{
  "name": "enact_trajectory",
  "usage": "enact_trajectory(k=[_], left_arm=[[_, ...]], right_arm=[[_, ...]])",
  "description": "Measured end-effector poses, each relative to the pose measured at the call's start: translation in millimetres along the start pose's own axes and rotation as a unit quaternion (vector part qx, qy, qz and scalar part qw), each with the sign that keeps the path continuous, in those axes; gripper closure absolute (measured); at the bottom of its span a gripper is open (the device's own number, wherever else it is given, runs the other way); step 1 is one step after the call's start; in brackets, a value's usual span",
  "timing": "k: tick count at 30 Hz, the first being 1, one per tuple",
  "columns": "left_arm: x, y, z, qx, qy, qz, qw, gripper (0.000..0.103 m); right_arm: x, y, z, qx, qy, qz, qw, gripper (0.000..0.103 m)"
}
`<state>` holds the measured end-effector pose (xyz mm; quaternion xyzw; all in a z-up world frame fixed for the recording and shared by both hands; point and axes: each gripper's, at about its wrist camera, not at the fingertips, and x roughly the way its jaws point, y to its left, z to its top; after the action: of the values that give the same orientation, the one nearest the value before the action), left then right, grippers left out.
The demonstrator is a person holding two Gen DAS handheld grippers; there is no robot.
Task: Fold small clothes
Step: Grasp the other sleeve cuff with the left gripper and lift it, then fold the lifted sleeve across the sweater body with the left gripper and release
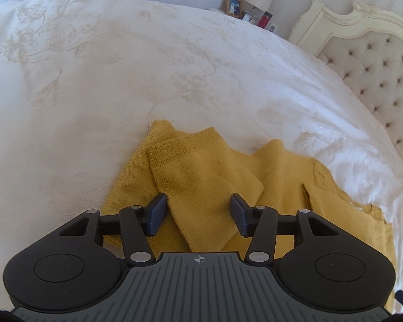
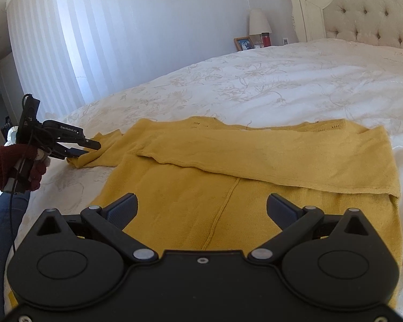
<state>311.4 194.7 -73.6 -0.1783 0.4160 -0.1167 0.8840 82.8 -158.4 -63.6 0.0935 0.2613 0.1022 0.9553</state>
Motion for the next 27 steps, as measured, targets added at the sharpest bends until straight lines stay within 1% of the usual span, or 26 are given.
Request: enact_trajectory(k=[3,4,5,6,8,10,13,17,19,20,23,27], left_arm=[[3,3,2,-0.035,-0.01,0.004,0.9993,0.053],[1,3,2,-0.043,-0.017,0.007,0.9989,0.062],[-1,3,3,-0.048,-0.025,0.008,0.9985,0.075],[-4,2,4,-0.049,-0.033,0.009,0.9982,0.096],[-17,-5,6,-0.041,-0.064,0.005,0.9971,0.096],[-33,-17,11,-0.022,-0.09,0.002,0.9957,0.096],[-62,-46,25,0.004,-0.127,-0.006,0.9919,0.096],[-98,-92,47,0.036,-0.176,-0.028,0.9833,0.096],[-115,-126,55,0.063,-0.197,-0.044,0.9773,0.096],[-120,-139,58,0.071,-0.204,-0.051,0.9751,0.096],[-130,-188,59,0.095,-0.216,-0.089,0.9676,0.096],[-118,-251,48,0.13,-0.206,-0.14,0.9598,0.096]], right_arm=[[-2,1,0,-0.003,-0.002,0.0,1.0,0.002],[-3,0,0,-0.005,-0.002,-0.001,1.0,0.002],[-3,-1,-1,-0.005,-0.002,-0.002,1.0,0.002],[-2,-3,-2,-0.004,-0.002,-0.003,1.0,0.002],[-1,-8,-3,-0.001,-0.003,-0.005,1.0,0.002],[1,-13,-4,0.005,-0.004,-0.01,1.0,0.002],[1,-24,-6,0.023,-0.008,-0.017,1.0,0.002],[-1,-37,-8,0.043,-0.012,-0.026,0.999,0.002],[-3,-42,-8,0.047,-0.013,-0.027,0.998,0.002],[-4,-44,-8,0.048,-0.013,-0.028,0.998,0.002],[-9,-52,-7,0.052,-0.018,-0.03,0.998,0.002],[-16,-62,-3,0.061,-0.025,-0.039,0.997,0.002]])
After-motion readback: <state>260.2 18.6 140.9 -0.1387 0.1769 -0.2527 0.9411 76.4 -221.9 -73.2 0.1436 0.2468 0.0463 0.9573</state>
